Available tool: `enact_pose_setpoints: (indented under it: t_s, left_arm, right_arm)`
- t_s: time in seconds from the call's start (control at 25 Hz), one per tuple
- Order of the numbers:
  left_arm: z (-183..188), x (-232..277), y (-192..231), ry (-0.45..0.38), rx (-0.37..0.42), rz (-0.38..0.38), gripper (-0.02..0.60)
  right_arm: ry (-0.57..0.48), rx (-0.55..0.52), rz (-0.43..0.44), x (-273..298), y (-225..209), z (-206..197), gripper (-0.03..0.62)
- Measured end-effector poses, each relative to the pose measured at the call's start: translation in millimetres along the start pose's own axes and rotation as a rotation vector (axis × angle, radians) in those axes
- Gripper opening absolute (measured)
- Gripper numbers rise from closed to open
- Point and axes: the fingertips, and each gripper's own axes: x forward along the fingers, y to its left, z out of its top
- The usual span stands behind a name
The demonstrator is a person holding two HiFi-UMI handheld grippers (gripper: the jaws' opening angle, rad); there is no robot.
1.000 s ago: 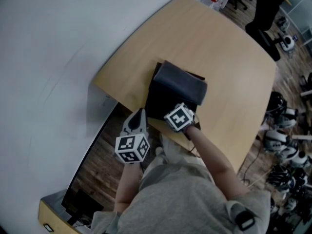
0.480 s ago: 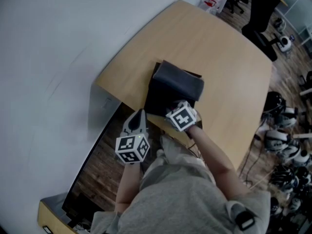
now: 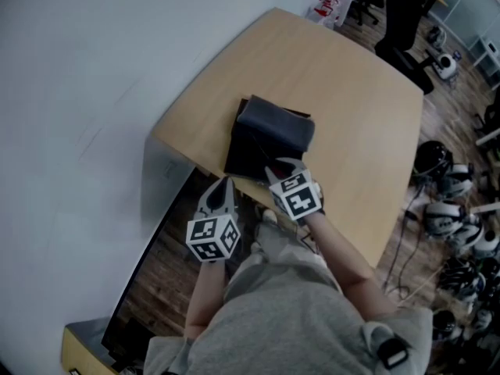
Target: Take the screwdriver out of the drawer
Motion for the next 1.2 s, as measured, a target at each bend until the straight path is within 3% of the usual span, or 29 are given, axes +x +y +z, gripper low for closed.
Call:
enact_pose_setpoints:
  t_s: [0.36, 0.88, 1.2]
  left_arm:
    - [-10, -21, -28, -0.009, 0.029, -0.041, -0.002]
    - [-22, -39, -51, -0.014, 0.047, -0.068, -0.001]
    - [-14, -41, -56, -0.028, 0.052, -0.077, -0.002]
  right_arm:
    - [-0.185, 0.063, -0.067, -61, 7, 3, 0.081]
    - [-0.297, 0.107, -0.117, -107, 12, -18, 0.081]
    - [-0.33, 0.129, -0.093, -117, 23, -12, 0.081]
